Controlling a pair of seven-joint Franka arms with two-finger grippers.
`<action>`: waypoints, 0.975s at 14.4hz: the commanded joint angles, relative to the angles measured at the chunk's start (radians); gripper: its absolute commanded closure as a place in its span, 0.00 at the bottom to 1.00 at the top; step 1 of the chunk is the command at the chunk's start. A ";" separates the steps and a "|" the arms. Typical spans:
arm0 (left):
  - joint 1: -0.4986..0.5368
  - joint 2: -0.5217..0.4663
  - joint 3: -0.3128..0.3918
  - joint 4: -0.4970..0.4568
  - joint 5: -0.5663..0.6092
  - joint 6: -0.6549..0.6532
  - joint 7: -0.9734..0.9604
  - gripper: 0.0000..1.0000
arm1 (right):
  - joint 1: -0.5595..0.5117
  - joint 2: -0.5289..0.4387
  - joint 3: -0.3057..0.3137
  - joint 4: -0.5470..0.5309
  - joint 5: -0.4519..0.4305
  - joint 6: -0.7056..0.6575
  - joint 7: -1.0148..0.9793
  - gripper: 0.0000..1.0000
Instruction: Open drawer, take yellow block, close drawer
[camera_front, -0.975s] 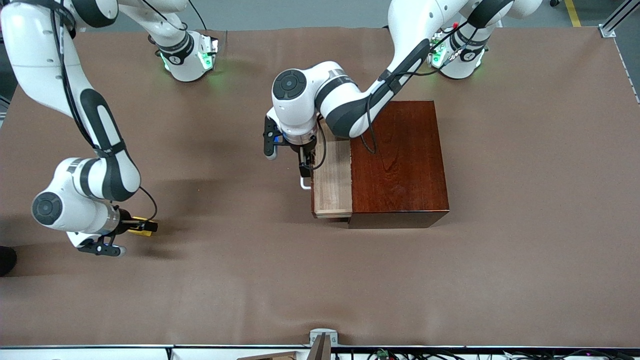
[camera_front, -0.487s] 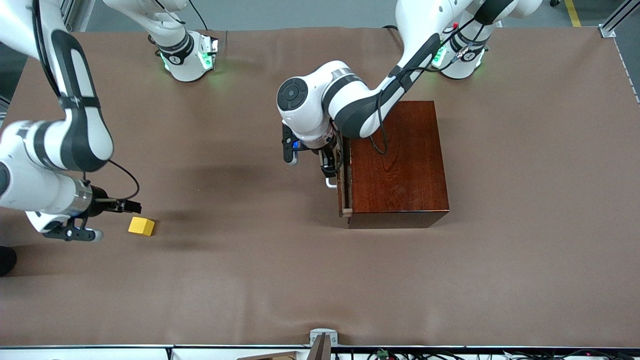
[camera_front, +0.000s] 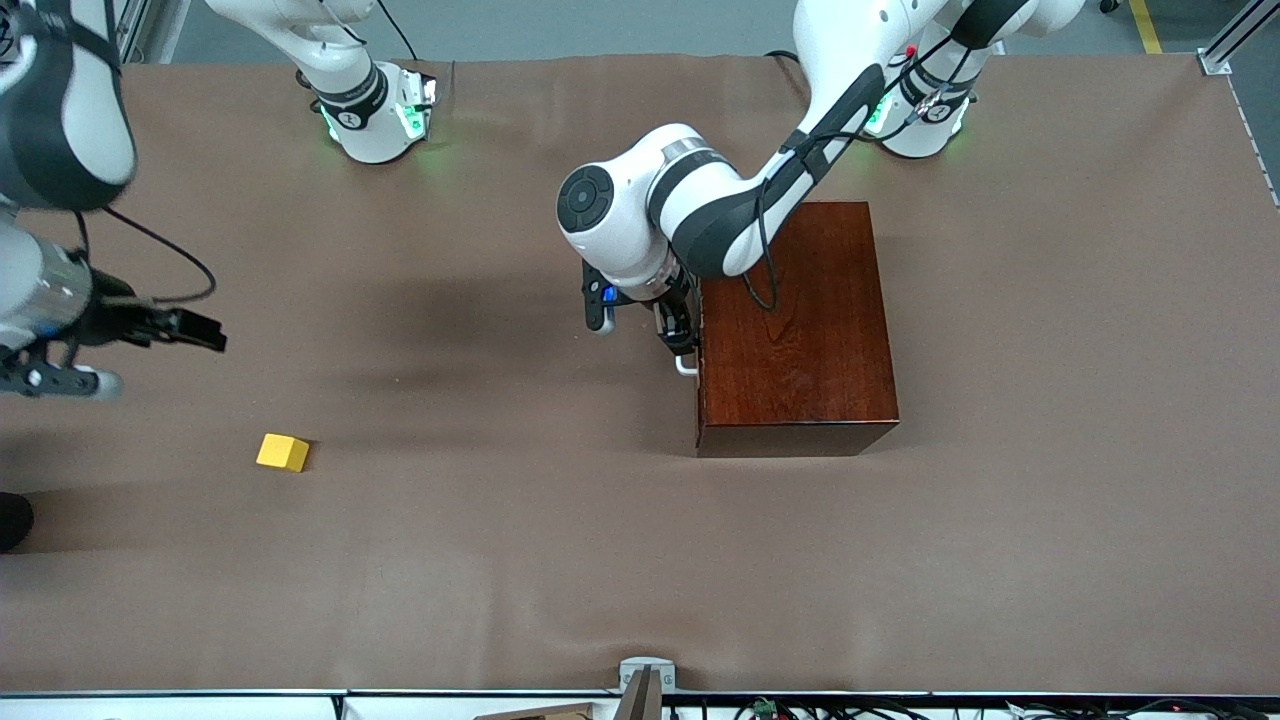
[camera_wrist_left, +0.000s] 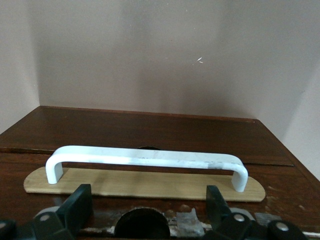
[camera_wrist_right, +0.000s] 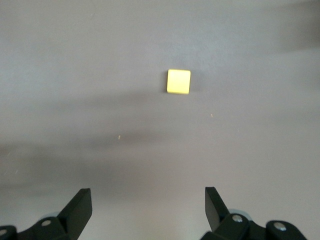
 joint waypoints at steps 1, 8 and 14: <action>0.006 -0.019 0.005 -0.018 0.019 -0.067 -0.003 0.00 | 0.000 -0.009 0.002 0.085 -0.004 -0.101 -0.005 0.00; 0.013 -0.094 -0.008 -0.001 -0.047 0.117 -0.440 0.00 | -0.015 -0.128 -0.007 0.016 0.008 -0.071 0.013 0.00; 0.232 -0.339 0.004 -0.010 -0.203 -0.059 -0.753 0.00 | -0.009 -0.113 -0.006 0.045 0.008 -0.067 0.009 0.00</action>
